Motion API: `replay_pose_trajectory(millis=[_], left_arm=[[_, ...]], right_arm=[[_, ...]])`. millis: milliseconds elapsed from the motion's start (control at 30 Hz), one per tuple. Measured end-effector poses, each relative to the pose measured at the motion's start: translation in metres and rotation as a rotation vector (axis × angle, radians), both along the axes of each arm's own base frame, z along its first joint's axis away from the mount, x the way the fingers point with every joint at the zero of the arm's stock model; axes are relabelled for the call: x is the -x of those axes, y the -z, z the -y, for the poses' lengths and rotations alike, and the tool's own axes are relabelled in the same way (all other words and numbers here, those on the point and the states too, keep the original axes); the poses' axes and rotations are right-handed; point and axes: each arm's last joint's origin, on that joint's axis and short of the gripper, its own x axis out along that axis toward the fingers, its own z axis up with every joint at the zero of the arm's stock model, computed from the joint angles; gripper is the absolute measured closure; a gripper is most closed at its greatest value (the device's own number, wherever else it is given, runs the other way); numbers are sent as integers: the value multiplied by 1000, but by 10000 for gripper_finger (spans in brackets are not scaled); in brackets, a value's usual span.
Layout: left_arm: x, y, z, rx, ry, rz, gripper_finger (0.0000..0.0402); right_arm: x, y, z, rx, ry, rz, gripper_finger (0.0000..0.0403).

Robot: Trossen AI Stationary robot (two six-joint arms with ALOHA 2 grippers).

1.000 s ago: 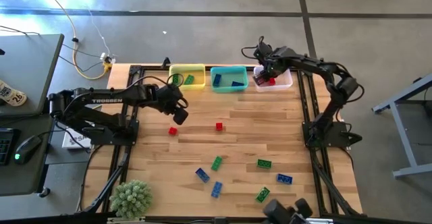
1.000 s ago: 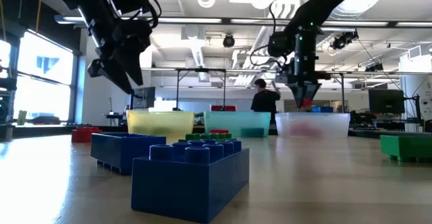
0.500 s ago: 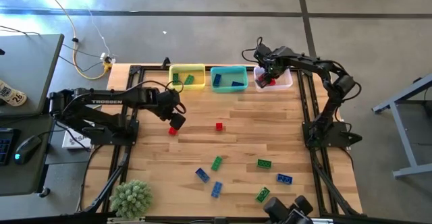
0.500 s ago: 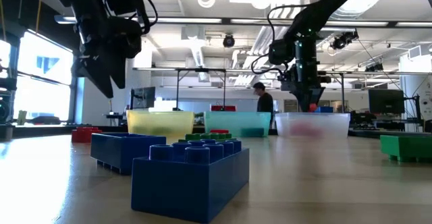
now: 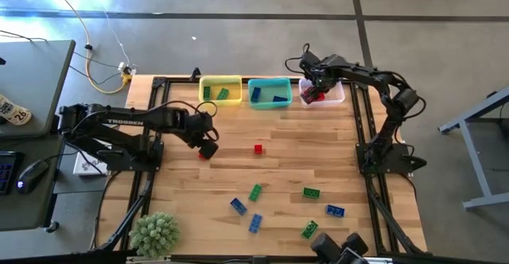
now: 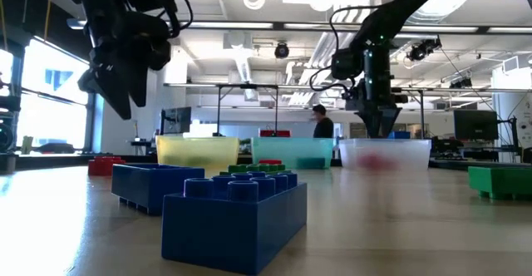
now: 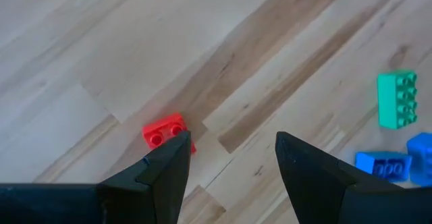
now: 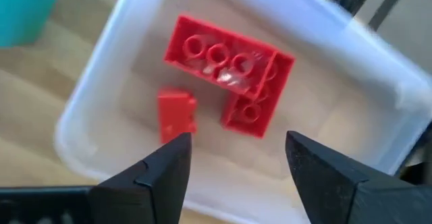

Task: Sort & place blocks by color
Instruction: Put the green game piece into the yellow bin

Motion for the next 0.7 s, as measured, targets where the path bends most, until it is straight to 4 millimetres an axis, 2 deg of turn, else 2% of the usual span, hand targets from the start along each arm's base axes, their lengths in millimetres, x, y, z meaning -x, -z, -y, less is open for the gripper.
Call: replay_pose_trajectory(millis=[200, 367, 700], left_arm=[[-2, -1, 3, -39, 95, 19, 195], [-5, -2, 2, -92, 187, 53, 195], [-14, -7, 0, -233, 396, 147, 195]], right_arm=[[1, -14, -14, -93, 61, 104, 174], [-1, -34, -32, -80, 100, 171, 174], [-16, -72, -88, -138, 146, 369, 174]])
